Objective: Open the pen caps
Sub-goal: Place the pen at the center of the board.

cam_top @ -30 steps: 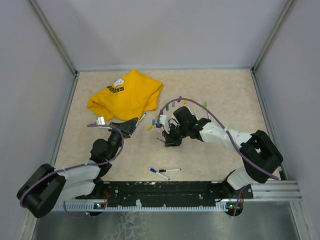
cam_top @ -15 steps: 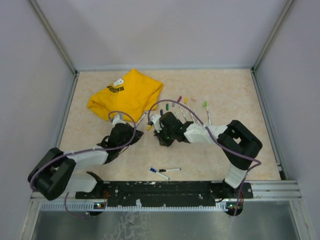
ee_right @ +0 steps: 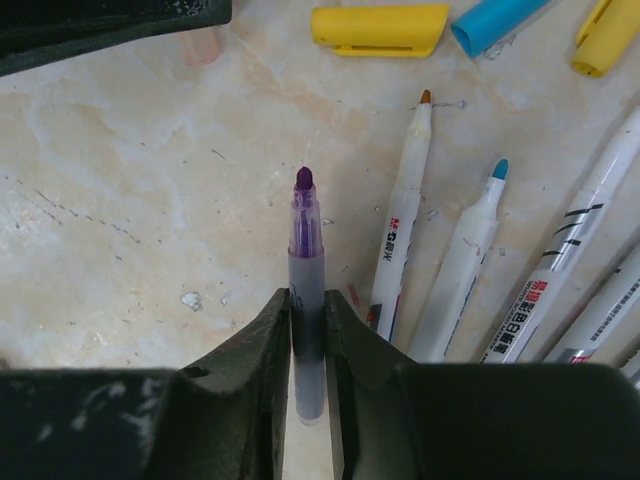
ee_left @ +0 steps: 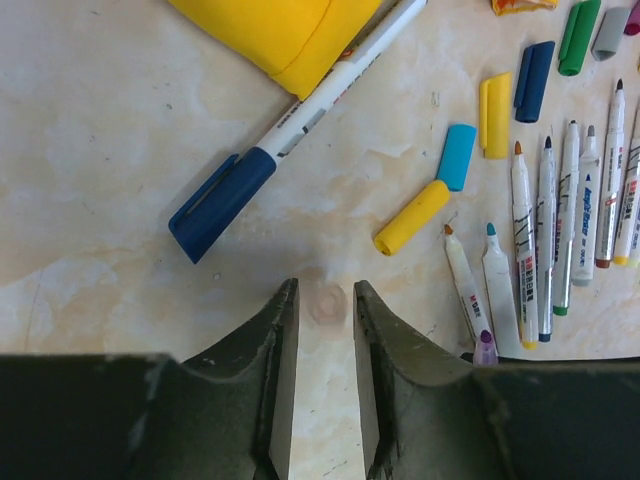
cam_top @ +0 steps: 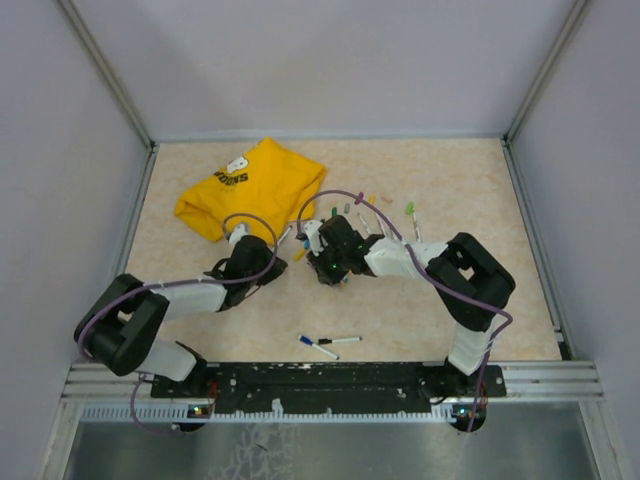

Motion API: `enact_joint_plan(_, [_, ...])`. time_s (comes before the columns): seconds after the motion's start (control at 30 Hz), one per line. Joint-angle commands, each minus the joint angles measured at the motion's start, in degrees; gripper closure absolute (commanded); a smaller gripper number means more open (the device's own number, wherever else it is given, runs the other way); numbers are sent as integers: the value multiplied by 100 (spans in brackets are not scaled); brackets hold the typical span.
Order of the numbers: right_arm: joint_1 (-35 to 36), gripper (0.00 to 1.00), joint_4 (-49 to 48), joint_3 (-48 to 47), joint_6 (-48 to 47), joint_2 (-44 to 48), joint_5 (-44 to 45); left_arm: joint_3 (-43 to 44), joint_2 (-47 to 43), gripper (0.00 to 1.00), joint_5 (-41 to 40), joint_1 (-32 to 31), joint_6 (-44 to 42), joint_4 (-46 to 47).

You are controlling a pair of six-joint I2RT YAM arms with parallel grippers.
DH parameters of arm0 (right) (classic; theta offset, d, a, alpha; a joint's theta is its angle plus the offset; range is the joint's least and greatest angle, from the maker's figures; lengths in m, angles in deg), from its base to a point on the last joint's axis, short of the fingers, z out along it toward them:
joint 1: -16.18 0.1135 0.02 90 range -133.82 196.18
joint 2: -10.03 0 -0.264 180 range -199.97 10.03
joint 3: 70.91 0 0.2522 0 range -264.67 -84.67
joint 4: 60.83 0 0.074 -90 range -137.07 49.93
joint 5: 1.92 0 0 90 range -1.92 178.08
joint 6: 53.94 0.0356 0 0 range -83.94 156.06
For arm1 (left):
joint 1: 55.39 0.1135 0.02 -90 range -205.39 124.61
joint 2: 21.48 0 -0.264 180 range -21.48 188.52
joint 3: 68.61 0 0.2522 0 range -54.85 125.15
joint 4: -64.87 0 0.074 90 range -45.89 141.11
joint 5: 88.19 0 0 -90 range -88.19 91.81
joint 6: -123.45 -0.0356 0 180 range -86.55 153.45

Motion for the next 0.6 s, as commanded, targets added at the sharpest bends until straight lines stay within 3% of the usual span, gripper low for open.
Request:
enact_joint_plan(0.0, [8, 76, 21, -325, -62, -54, -102, 85, 102, 65, -87, 61, 24, -107])
enact_joint_plan(0.13, [10, 73, 50, -328, -107, 28, -37, 73, 26, 61, -104, 64, 0, -130])
enact_joint_plan(0.2, [8, 66, 53, -328, -110, 65, -4, 64, -36, 60, -115, 65, -26, -160])
enact_joint_plan(0.57, [12, 66, 168, -223, -547, 831, -181, -76, -969, 60, -99, 65, -339, -457])
